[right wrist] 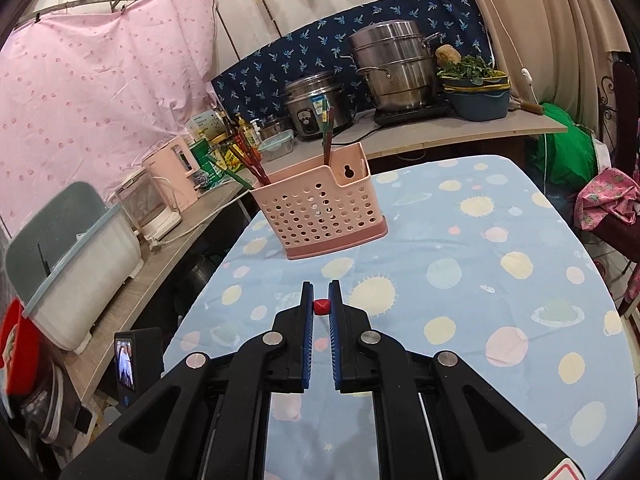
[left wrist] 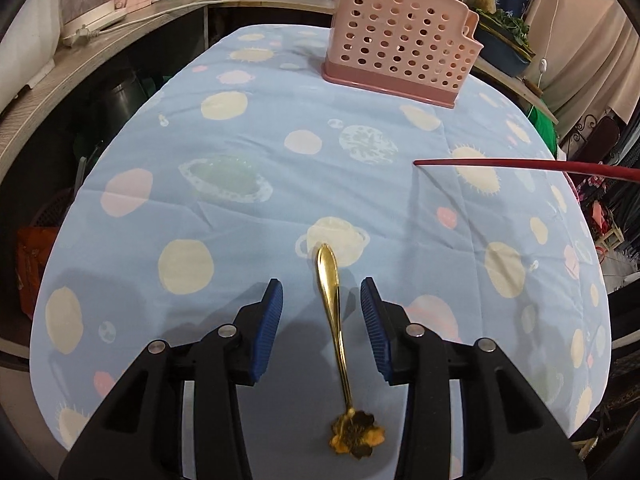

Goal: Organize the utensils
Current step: 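Lift the gold spoon and red chopstick and carry them toward the pink basket, then lower the held spoon and chopstick into the pink basket with both tools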

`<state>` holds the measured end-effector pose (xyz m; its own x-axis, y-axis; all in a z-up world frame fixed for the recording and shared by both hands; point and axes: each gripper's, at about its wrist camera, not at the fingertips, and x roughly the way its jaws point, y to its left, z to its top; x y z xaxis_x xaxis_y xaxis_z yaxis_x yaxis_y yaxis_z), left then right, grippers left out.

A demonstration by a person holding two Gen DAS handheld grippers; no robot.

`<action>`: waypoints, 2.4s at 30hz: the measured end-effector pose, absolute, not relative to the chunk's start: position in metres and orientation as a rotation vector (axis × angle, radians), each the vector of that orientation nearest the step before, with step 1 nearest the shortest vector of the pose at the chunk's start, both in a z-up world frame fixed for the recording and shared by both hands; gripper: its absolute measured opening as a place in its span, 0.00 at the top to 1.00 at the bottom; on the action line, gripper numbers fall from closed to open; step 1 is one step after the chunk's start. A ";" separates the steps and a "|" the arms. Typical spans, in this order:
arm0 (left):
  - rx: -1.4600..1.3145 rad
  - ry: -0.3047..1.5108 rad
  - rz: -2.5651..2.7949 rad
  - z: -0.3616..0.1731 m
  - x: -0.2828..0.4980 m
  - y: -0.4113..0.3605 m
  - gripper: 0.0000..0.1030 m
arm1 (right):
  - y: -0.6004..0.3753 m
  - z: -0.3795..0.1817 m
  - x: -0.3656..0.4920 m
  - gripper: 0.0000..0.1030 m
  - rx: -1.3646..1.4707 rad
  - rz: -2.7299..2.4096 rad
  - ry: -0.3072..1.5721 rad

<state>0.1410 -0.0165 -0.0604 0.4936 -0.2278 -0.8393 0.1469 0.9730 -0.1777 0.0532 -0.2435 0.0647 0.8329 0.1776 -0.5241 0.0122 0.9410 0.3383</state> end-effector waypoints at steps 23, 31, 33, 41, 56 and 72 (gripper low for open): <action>-0.116 0.944 -0.296 -0.012 0.118 -0.012 0.91 | -0.243 0.070 0.058 0.93 0.341 0.085 0.565; -0.119 0.863 -0.316 0.025 0.098 -0.009 0.99 | -0.242 0.079 0.041 0.93 0.334 0.097 0.539; -0.121 0.850 -0.316 0.031 0.096 -0.009 0.99 | -0.241 0.082 0.038 0.93 0.330 0.101 0.534; -0.103 0.750 -0.326 0.079 0.097 -0.012 0.99 | -0.243 0.109 0.043 0.93 0.305 0.138 0.502; -0.085 0.570 -0.329 0.181 0.179 -0.031 0.99 | -0.263 0.200 0.131 0.93 0.299 0.183 0.360; -0.029 0.515 -0.260 0.190 0.310 -0.064 0.99 | -0.283 0.225 0.288 0.93 0.375 0.114 0.287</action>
<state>0.3097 -0.0635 0.1896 0.8382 -0.2529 -0.4832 0.2383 0.9668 -0.0925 0.2883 -0.2831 0.2246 0.9533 0.1626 -0.2547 -0.0570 0.9245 0.3769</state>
